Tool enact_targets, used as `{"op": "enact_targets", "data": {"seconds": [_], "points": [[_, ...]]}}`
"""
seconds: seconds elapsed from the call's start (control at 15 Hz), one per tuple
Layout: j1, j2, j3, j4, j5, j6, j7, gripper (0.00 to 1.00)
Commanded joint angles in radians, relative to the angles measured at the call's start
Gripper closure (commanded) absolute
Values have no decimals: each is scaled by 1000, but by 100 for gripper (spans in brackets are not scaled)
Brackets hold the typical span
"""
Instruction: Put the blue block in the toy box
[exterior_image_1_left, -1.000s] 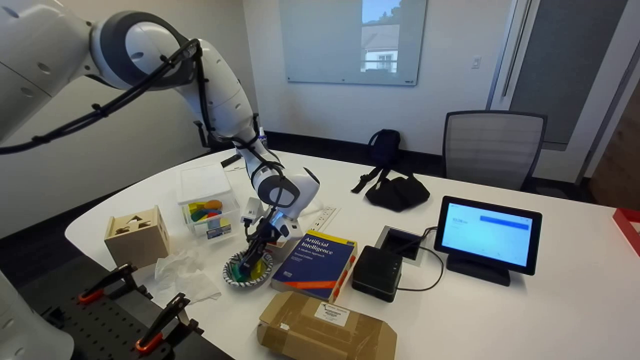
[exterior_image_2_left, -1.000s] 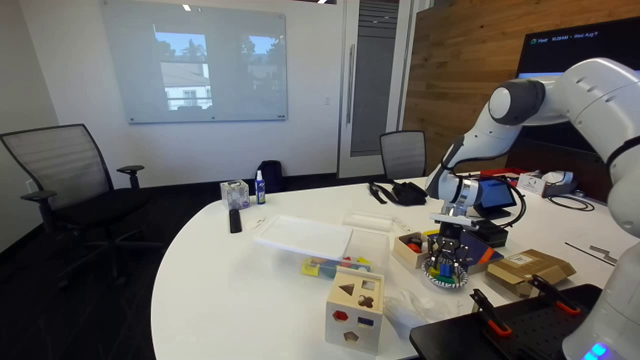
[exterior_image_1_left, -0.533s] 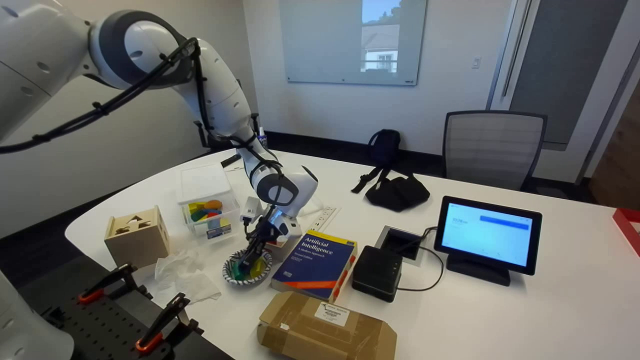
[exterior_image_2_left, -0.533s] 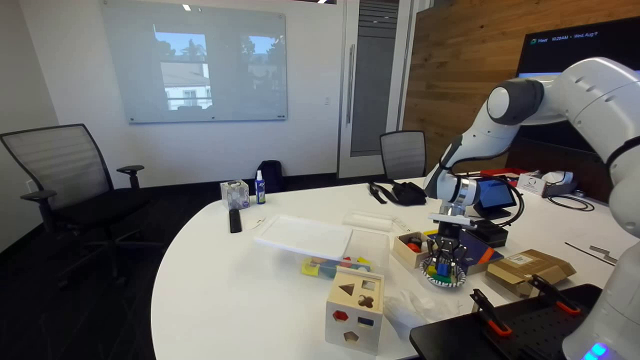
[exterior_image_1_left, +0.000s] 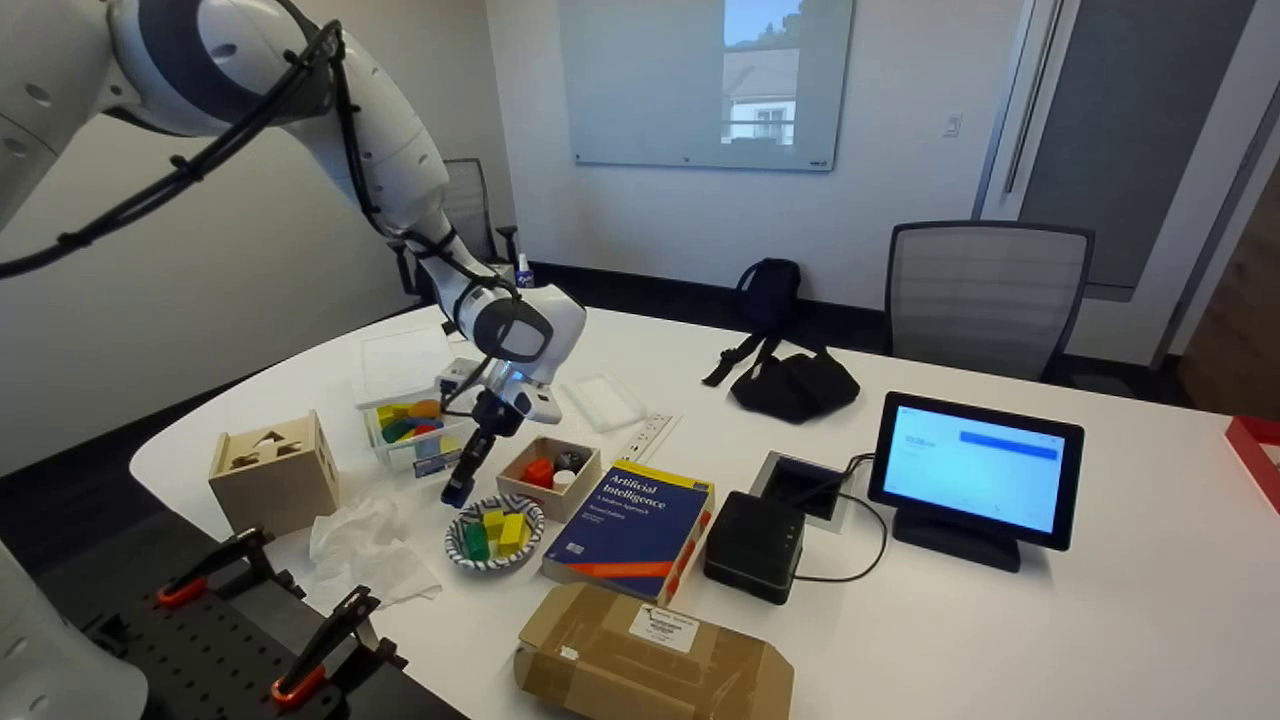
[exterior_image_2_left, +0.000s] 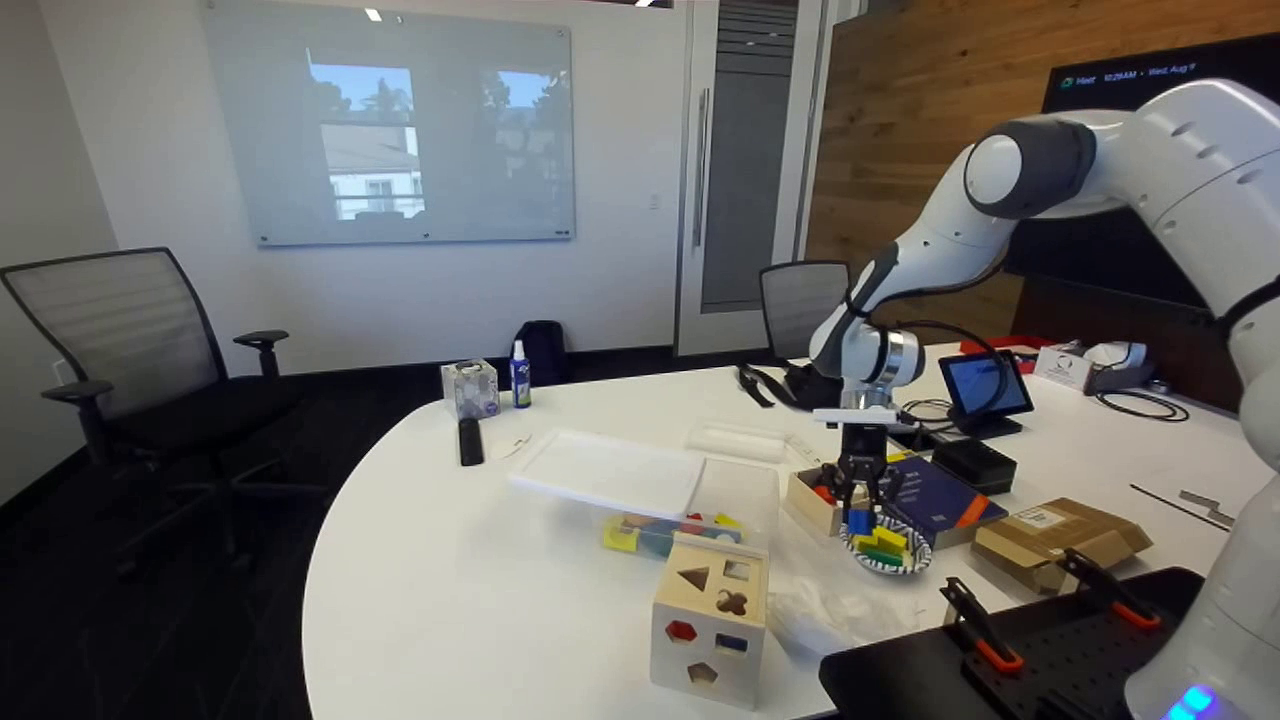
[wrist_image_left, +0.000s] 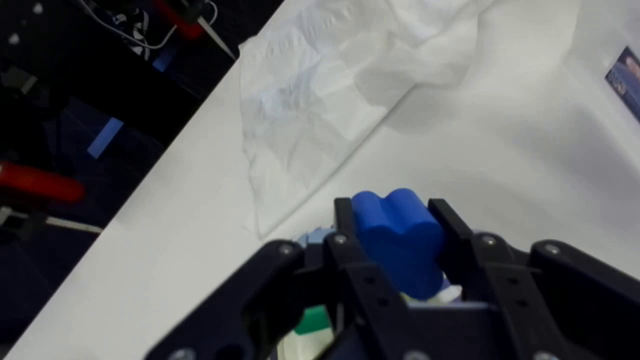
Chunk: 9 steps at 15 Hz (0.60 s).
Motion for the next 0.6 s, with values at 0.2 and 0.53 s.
{"op": "enact_targets", "data": {"seconds": [0.2, 0.53], "points": [[188, -224, 33, -200, -48, 12, 310, 84], [279, -361, 90, -301, -106, 34, 526, 84]]}}
